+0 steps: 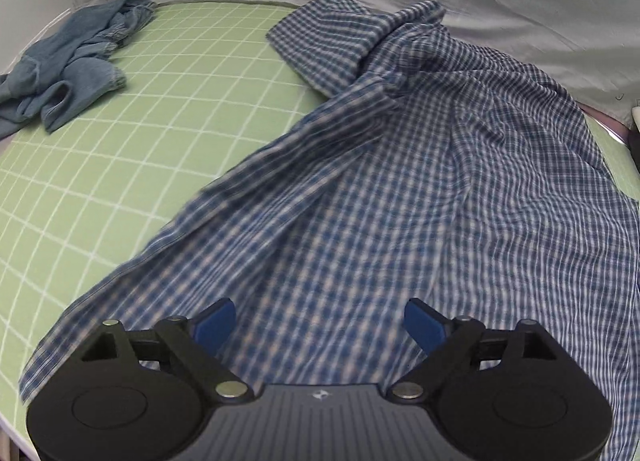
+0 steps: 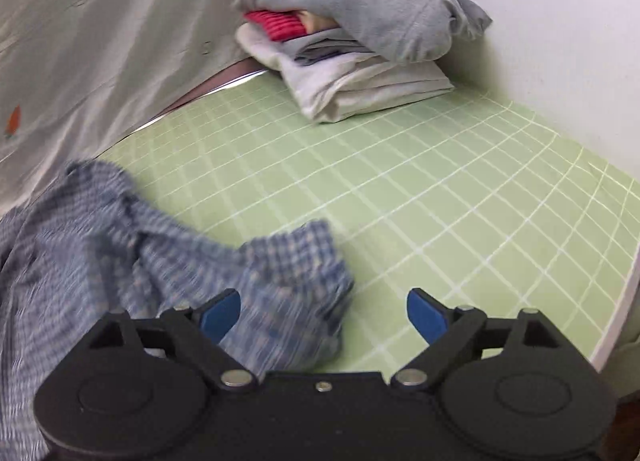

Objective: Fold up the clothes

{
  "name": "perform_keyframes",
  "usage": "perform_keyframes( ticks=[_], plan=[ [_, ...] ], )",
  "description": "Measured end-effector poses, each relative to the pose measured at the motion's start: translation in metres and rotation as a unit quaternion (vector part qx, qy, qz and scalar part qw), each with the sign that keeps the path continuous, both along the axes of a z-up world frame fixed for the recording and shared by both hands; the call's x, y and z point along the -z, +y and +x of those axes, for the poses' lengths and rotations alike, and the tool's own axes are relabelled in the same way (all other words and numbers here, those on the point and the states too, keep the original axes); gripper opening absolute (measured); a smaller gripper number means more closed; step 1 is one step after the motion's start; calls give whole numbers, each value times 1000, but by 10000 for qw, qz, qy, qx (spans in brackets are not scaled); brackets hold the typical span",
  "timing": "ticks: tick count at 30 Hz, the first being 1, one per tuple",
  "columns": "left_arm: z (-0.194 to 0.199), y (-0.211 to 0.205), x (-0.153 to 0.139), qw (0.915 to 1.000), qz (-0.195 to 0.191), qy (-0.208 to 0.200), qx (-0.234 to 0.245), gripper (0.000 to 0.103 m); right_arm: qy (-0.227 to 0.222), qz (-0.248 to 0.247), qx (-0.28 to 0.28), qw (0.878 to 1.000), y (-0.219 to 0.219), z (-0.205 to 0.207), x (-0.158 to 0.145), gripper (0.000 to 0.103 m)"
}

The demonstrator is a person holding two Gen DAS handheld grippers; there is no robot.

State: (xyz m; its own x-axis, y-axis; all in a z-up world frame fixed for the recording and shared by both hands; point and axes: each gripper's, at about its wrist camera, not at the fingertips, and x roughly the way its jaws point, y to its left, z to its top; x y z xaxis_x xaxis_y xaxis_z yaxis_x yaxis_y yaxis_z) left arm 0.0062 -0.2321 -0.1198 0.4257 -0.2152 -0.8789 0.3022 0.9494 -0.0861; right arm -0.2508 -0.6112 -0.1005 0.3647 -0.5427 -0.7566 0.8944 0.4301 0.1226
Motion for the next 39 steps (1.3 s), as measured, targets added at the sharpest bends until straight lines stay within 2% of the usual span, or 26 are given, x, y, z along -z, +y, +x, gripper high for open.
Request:
perform_keyframes(
  ticks=[3,5,12,13,14,15,18,21,23,25,26,28,31,34,36,38,39],
  plan=[
    [8,-23,5,9999,49,-33,84,92,33,116,83,9999,-26,4,12,87],
    [14,-38,8,9998,95,-44,171,92,50,277,-45,9996,-39,8,18,72],
    [36,-77,18,9990,365,110,245,92,-88,1069,-391,9935,-66,21,36,49],
    [38,-80,19,9988,389,113,264,92,-127,1116,-469,9926,-67,23,37,36],
    [40,-84,20,9987,432,114,260,92,-160,1144,-544,9918,-69,25,37,16],
    [40,-84,21,9986,442,122,245,92,-179,1082,-598,9922,-71,27,37,10],
    [42,-85,22,9986,467,147,195,94,-384,659,-518,9957,-85,23,23,9],
    [44,-86,24,9985,491,172,145,98,-811,-66,39,9967,-112,-1,-9,9],
    [46,-87,26,9985,507,188,112,100,-1309,-537,649,9878,-128,-29,-32,9],
    [47,-88,27,9984,523,205,79,103,-1757,-838,1260,9727,-140,-58,-47,9],
    [48,-88,28,9983,531,213,63,103,-1810,-903,1445,9686,-143,-69,-48,9],
    [48,-89,28,9983,534,206,42,103,-1504,-937,1622,9707,-143,-79,-40,9],
    [46,-87,28,9985,522,176,27,103,-704,-578,1870,9781,-137,-81,-6,12],
    [47,-87,29,9985,523,177,31,103,-456,78,2264,9729,-131,-89,30,34],
    [48,-87,28,9984,530,197,42,103,-436,201,2419,9691,-126,-92,40,46],
    [47,-87,28,9984,531,199,63,103,-436,234,2512,9667,-125,-93,42,68],
    [49,-88,28,9984,532,198,81,103,-418,250,2558,9655,-125,-93,43,72]
  ],
)
